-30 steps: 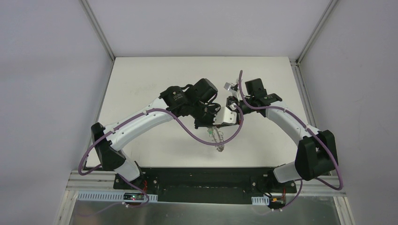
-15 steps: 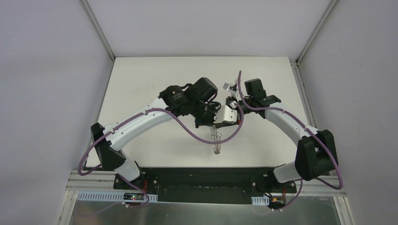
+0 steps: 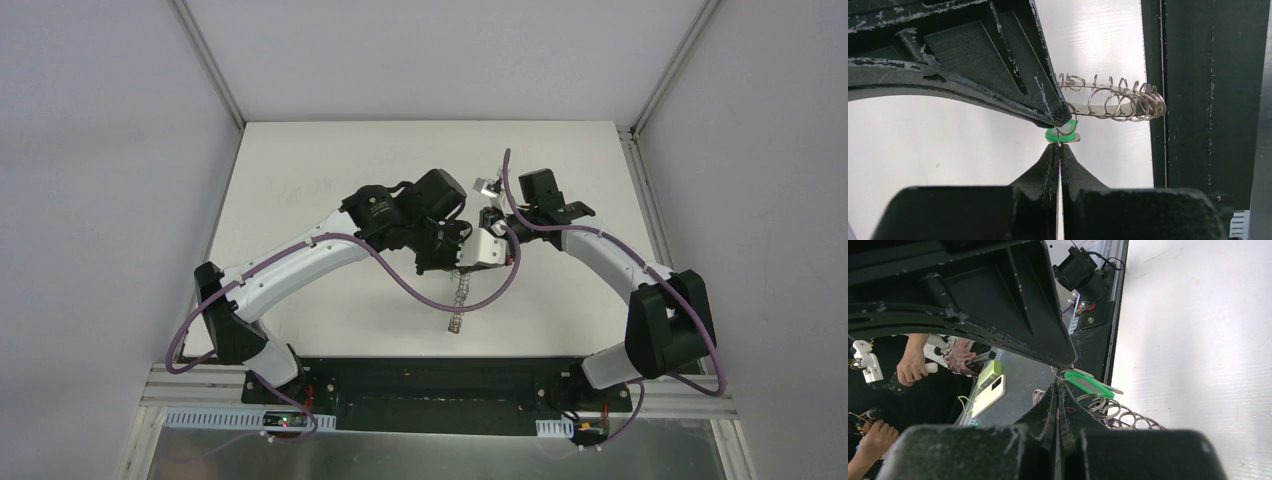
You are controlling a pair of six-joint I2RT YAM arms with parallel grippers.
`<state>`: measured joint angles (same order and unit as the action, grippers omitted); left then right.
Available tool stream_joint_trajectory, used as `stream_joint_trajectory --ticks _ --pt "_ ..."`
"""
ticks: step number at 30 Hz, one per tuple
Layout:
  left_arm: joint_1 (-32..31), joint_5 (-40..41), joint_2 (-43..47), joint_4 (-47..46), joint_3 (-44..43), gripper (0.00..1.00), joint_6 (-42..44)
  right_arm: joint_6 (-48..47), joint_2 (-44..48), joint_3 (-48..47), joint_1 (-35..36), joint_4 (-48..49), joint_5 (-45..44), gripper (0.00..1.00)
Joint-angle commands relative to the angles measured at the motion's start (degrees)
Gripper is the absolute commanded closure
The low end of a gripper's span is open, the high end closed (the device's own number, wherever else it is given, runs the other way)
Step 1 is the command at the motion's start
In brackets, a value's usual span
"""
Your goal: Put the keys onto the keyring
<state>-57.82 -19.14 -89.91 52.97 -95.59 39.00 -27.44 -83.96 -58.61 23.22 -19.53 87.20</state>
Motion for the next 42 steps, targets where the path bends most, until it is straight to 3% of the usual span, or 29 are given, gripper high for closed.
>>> stream_joint_trajectory --ticks 1,36,37,38,42 --pt "-1.31 0.44 1.05 0.68 0.66 1.00 1.15 0.35 -0.71 -3.31 -0.55 -0.93 7.68 1.00" --pt "-5.68 6.74 -0.28 1.48 0.59 1.00 2.92 3.75 -2.36 -5.35 -1.54 -1.07 3.90 1.00" --pt "-5.85 6.96 -0.40 1.34 0.52 0.85 2.92 4.55 -2.27 -5.06 -1.54 -0.30 3.63 1.00" --pt "-5.96 7.17 -0.48 1.35 0.42 1.00 2.96 5.50 -2.12 -4.71 -1.58 0.71 3.26 1.00" --pt "-6.25 7.75 -0.70 1.36 0.24 1.00 3.01 12.44 -0.68 -2.29 -1.55 8.53 1.59 1.00"
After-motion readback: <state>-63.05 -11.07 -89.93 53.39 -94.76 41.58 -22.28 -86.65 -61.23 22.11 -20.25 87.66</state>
